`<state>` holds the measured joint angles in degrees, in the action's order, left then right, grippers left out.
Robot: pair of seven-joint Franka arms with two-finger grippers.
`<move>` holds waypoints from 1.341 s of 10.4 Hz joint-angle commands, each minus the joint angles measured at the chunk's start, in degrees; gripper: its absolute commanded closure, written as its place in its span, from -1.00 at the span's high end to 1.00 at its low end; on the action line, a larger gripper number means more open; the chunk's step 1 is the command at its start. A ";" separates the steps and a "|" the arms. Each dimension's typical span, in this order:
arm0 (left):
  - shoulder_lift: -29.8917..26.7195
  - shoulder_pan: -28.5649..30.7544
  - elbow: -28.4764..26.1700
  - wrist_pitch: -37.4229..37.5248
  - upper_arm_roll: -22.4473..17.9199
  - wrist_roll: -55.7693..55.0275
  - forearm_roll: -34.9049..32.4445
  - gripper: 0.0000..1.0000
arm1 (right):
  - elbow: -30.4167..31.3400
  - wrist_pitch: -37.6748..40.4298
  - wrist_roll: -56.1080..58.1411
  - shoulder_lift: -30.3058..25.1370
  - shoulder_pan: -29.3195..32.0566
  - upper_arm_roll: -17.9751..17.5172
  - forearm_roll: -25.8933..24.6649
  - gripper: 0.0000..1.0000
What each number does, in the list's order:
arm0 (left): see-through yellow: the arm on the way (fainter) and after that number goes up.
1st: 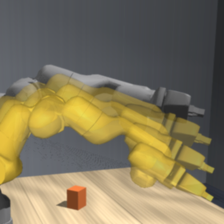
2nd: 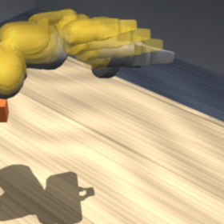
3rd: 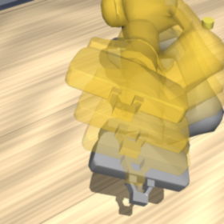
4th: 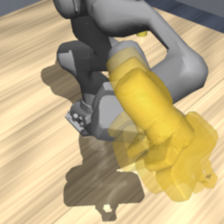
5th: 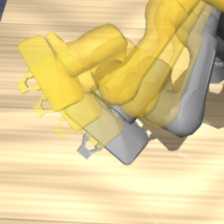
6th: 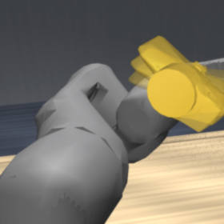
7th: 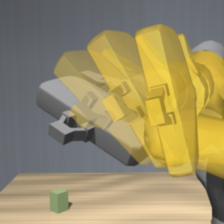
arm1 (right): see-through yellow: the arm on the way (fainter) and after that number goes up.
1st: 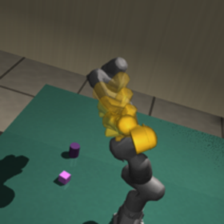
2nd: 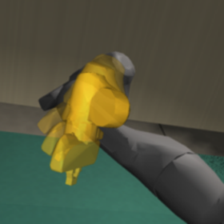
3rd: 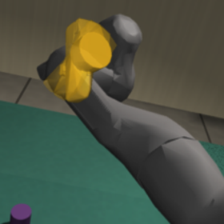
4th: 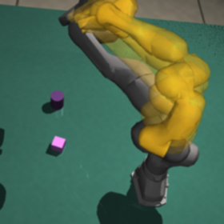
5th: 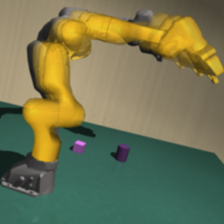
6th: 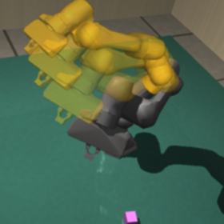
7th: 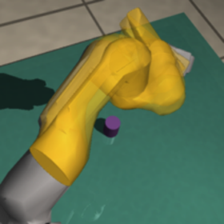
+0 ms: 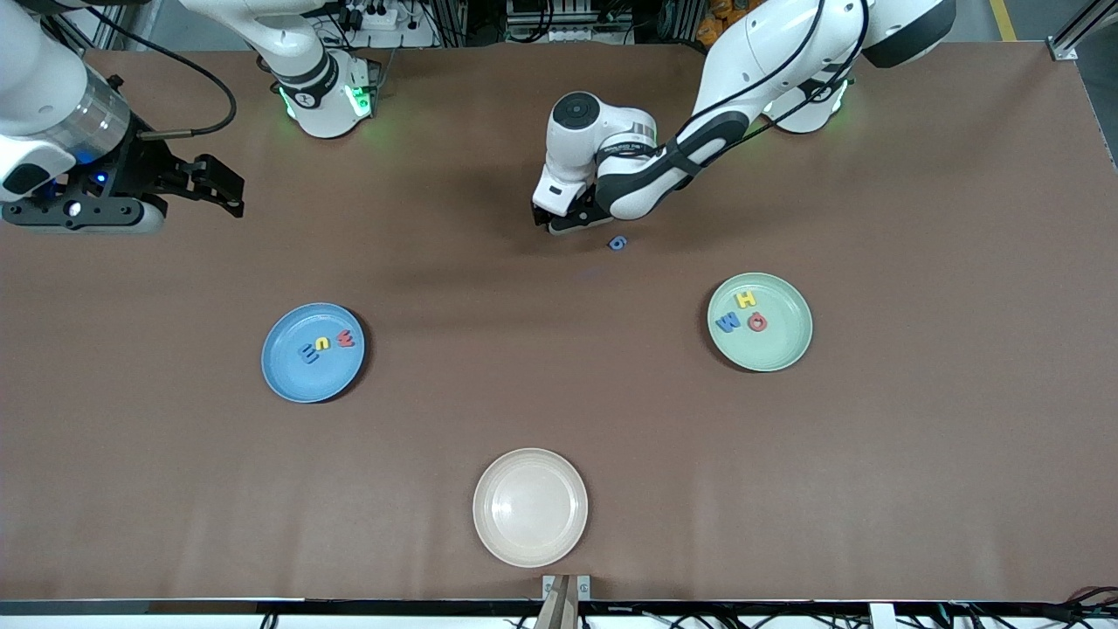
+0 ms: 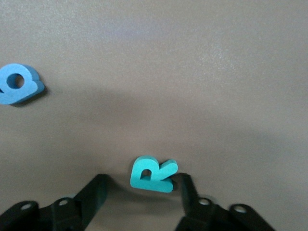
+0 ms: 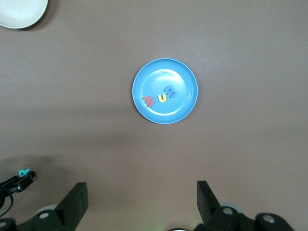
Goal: Sort upper and lower case letters into plates
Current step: 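Grasp the teal R with the left gripper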
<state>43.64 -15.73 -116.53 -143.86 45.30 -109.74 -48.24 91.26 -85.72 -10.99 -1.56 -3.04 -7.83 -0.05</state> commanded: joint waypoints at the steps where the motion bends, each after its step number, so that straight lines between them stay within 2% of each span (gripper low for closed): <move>1: 0.74 -1.58 1.21 -0.55 -1.61 -1.09 -1.94 0.03 | -1.17 0.30 0.18 0.50 -0.48 0.53 0.93 1.00; 5: 0.83 -2.81 1.92 -0.55 -3.80 -0.21 -1.94 0.04 | -1.17 0.21 0.00 0.59 -0.48 0.53 1.19 1.00; 14: 2.06 -2.81 3.24 -0.19 -4.08 0.58 -1.86 0.06 | -0.91 0.21 -0.35 0.68 -0.65 0.27 1.19 1.00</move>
<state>43.71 -17.86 -114.29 -144.01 42.29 -109.14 -48.25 91.26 -85.87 -10.99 -1.29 -3.39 -7.83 0.00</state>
